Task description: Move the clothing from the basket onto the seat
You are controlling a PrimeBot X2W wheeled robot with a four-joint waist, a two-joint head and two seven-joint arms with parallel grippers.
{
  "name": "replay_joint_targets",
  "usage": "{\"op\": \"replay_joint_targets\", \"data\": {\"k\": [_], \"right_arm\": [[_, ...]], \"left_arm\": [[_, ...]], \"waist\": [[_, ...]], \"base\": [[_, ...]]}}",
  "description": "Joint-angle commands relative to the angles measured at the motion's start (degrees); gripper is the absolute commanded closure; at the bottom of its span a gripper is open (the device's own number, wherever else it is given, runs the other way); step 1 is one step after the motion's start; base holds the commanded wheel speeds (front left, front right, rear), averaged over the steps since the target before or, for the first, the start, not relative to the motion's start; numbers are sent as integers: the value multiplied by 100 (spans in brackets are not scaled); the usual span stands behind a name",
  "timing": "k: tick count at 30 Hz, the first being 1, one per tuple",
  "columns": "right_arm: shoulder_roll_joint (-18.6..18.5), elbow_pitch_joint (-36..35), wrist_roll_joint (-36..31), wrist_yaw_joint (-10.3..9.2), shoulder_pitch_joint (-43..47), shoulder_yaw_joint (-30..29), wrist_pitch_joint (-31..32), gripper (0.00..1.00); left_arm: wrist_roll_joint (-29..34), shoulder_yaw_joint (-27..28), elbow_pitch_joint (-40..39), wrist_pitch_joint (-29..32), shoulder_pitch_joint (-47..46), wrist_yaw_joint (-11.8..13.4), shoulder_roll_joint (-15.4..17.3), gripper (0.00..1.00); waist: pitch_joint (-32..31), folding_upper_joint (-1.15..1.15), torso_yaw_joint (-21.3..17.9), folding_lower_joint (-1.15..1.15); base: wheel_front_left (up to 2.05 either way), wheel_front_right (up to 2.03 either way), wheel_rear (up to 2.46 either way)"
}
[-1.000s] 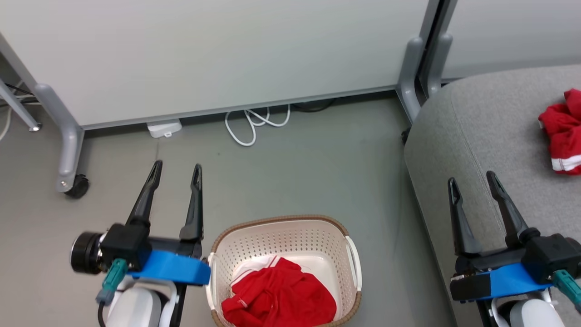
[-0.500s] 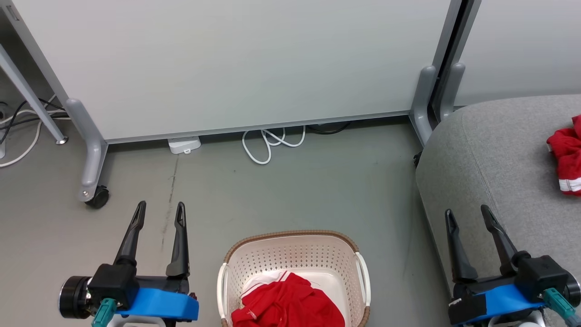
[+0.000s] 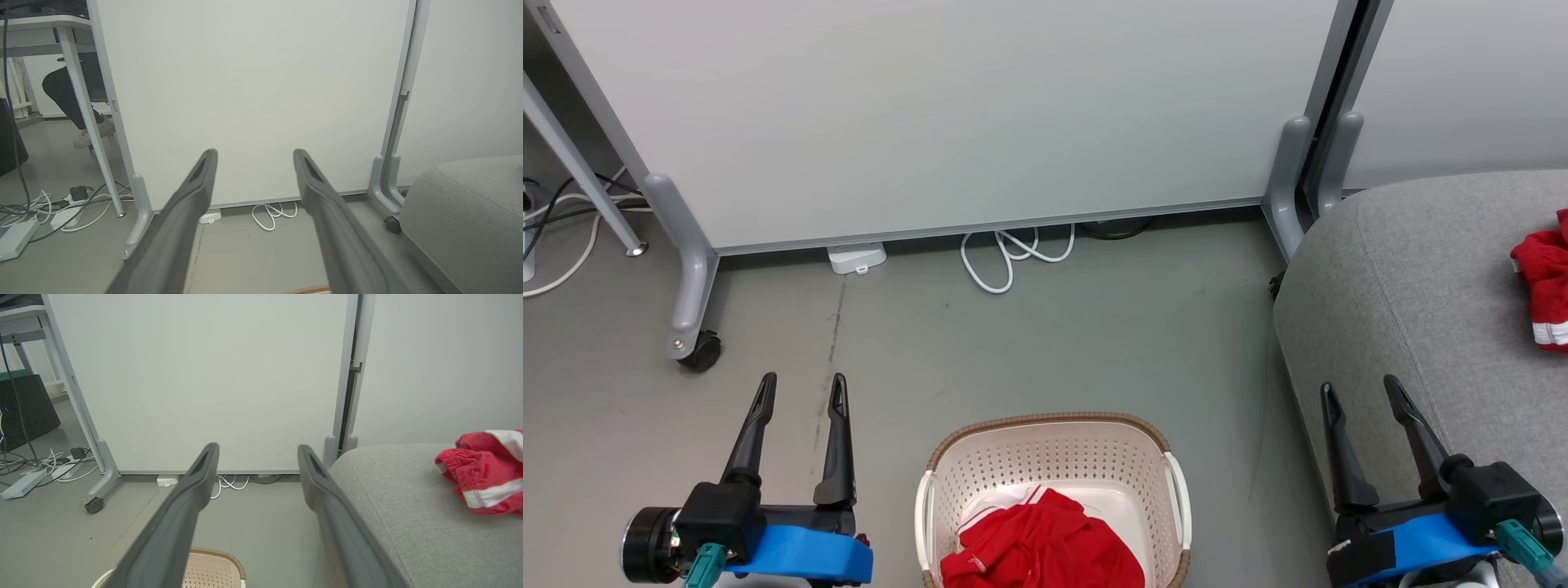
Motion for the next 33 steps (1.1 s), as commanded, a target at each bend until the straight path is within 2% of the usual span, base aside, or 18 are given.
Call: {"op": "replay_joint_targets", "data": {"k": [1,11,18,25,32,33], "right_arm": [[11,8,31,1,39,8,-22,0],[11,-16,27,1,-40,39,-22,0],[10,-71,-38,1,-234,60,-22,0],[10,-180,-106,1,-743,220,-22,0],[11,-389,-6,1,-1425,336,-21,0],[11,-445,30,1,-1589,357,-22,0]], "left_arm": [[31,20,10,-16,-25,-17,-13,0],[102,-19,53,-15,-187,-72,-22,0],[129,-417,335,-15,-760,-115,84,0],[-207,-1569,1035,-15,-1809,-109,572,0],[-590,-2667,1903,-15,-2897,-109,1079,0],[-712,-3073,2217,-15,-3163,-108,1191,0]], "waist": [[10,0,4,0],[107,0,-17,0],[315,0,-77,0],[907,0,-368,0],[1882,0,-795,0],[2159,0,-883,0]], "base": [[0,0,0],[0,0,0],[0,0,0],[0,0,0],[0,0,0],[0,0,0]]}}
